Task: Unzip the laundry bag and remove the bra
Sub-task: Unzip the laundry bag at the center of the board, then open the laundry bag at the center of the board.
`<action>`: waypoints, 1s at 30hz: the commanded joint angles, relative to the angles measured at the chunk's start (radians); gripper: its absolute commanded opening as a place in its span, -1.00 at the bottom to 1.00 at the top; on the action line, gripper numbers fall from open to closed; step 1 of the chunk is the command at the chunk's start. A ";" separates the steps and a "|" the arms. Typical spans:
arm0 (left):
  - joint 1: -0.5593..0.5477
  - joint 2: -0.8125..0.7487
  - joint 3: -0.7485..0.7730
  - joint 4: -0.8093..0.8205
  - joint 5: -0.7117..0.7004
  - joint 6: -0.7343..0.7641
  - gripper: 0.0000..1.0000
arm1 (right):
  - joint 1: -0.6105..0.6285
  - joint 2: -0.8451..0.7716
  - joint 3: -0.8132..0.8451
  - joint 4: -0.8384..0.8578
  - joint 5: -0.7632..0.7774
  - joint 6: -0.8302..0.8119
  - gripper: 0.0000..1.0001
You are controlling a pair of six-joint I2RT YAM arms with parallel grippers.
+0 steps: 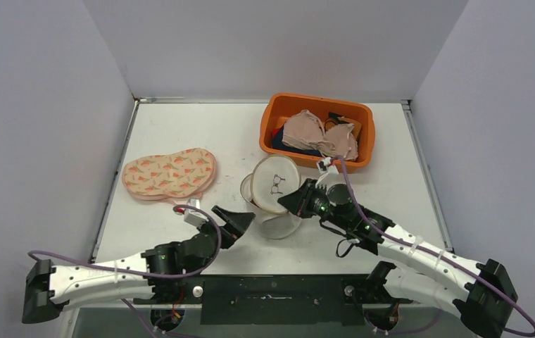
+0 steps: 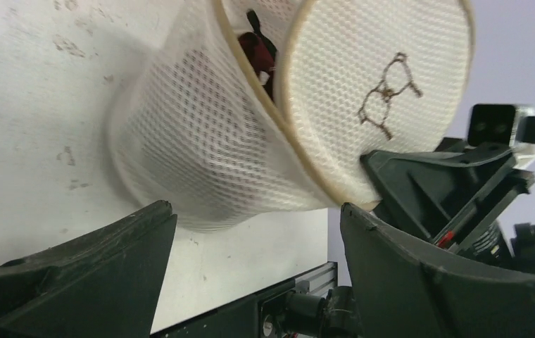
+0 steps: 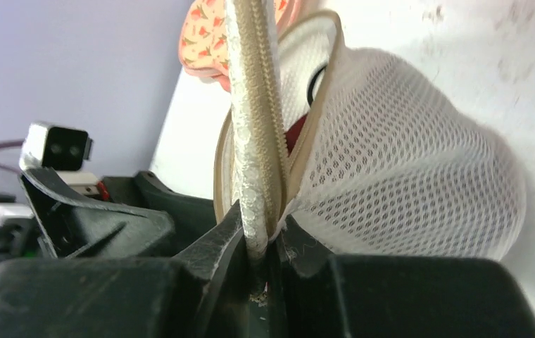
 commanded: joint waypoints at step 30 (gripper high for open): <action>-0.003 -0.533 0.038 -0.539 -0.103 0.263 0.82 | -0.120 0.118 0.219 -0.422 -0.341 -0.660 -0.75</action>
